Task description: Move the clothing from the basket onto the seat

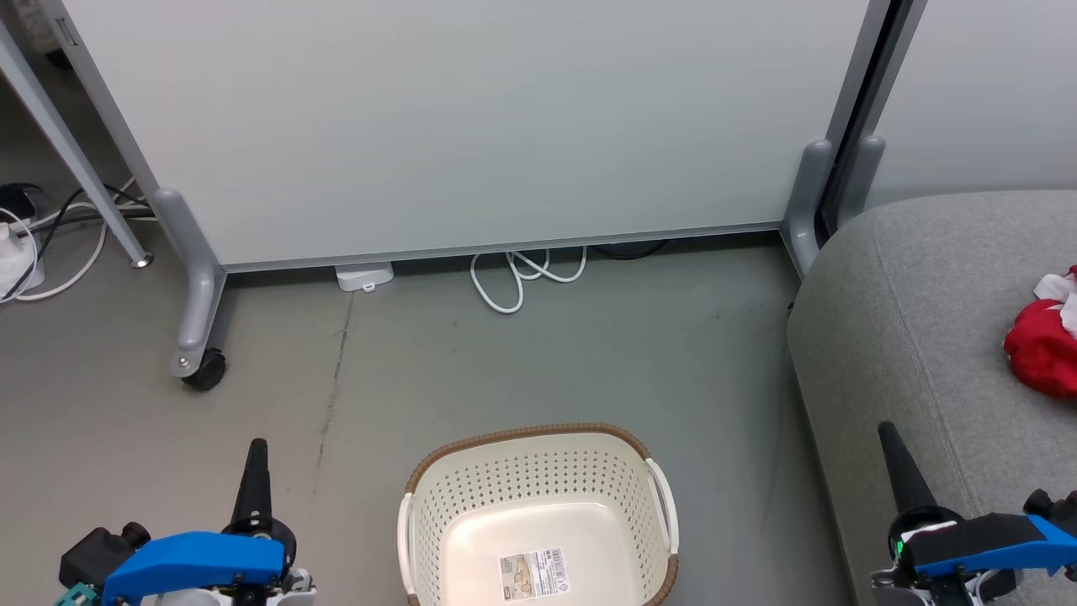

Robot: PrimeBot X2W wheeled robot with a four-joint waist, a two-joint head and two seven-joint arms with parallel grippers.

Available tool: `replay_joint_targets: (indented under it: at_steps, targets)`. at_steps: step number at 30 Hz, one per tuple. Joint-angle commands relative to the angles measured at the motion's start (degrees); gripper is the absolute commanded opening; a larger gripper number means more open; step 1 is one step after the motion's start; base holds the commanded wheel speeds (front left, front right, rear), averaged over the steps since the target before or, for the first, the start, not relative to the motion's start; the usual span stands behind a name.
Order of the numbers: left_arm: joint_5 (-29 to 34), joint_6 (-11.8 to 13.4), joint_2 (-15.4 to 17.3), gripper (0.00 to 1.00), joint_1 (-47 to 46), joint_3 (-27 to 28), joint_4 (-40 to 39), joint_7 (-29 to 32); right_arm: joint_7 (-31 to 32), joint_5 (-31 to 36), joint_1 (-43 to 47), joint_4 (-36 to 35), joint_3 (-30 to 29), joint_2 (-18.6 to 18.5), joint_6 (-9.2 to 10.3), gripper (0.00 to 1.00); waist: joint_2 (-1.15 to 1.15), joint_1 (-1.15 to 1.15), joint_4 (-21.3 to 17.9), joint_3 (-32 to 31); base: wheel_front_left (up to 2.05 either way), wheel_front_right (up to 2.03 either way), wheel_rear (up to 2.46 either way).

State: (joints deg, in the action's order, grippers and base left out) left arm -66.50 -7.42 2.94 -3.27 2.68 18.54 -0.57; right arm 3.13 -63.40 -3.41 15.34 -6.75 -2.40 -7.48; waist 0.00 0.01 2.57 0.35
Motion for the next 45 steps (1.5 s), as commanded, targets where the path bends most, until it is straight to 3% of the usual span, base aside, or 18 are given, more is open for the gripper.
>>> replay_joint_targets:
  at_steps: [1,45]
  targets:
    - [-1.67,-0.07,0.06,0.00,-1.34,0.38,-0.90,0.49,0.24,-1.92,-1.37,-0.74,0.04,-0.48,-0.02,0.00,0.00,-0.01,-0.08,-0.01,0.00,0.00,0.00]
    - [-20.91,-0.11,-0.04,0.00,-2.99,3.38,-3.90,5.93,2.85,-23.58,-2.77,-1.32,0.19,-0.63,-0.02,0.00,0.00,-0.01,-1.94,-0.13,0.00,0.00,0.00]
